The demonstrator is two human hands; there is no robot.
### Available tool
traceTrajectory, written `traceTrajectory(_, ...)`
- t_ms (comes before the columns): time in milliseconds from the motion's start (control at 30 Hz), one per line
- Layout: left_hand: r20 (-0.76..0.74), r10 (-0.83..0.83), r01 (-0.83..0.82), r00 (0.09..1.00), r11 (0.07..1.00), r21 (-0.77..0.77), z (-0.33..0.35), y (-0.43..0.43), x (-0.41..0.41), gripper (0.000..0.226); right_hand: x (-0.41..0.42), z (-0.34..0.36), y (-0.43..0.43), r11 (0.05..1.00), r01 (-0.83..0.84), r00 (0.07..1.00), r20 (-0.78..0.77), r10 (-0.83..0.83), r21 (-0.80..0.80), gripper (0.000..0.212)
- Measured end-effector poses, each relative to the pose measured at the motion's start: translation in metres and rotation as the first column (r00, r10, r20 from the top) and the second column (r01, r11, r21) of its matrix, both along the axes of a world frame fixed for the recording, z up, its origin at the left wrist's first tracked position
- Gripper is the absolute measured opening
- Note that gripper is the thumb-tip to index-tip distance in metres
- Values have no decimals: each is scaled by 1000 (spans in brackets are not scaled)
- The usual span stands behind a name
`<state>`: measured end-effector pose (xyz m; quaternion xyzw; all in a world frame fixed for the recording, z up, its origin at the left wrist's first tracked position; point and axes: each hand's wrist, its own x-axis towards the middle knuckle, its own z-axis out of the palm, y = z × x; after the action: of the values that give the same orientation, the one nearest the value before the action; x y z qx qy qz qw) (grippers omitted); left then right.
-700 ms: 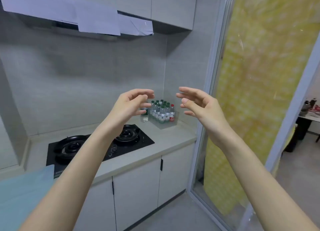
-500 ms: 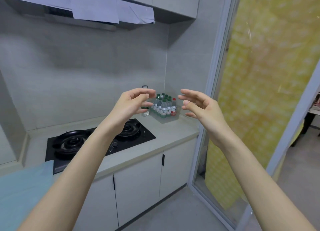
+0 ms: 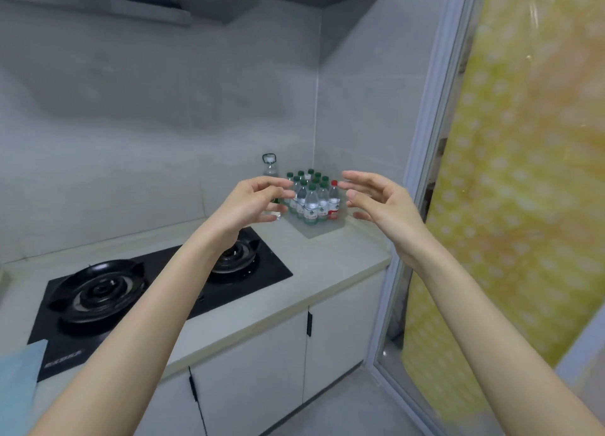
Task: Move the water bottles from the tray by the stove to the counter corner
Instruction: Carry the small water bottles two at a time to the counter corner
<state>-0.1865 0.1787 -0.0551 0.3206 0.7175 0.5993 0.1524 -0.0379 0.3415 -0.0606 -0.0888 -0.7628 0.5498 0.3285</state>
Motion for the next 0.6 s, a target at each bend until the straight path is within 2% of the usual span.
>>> traceTrajectory(367,34,57,-56,998,998,-35,-11,134,-134,23,-141,-6,135,1000,-19,999,51,19,-8,28)
traceTrajectory(600,0,82,-82,997,994,-65,-63,209,-232,22,-236,-37,203,1000,-11,994,112,13,-20,26)
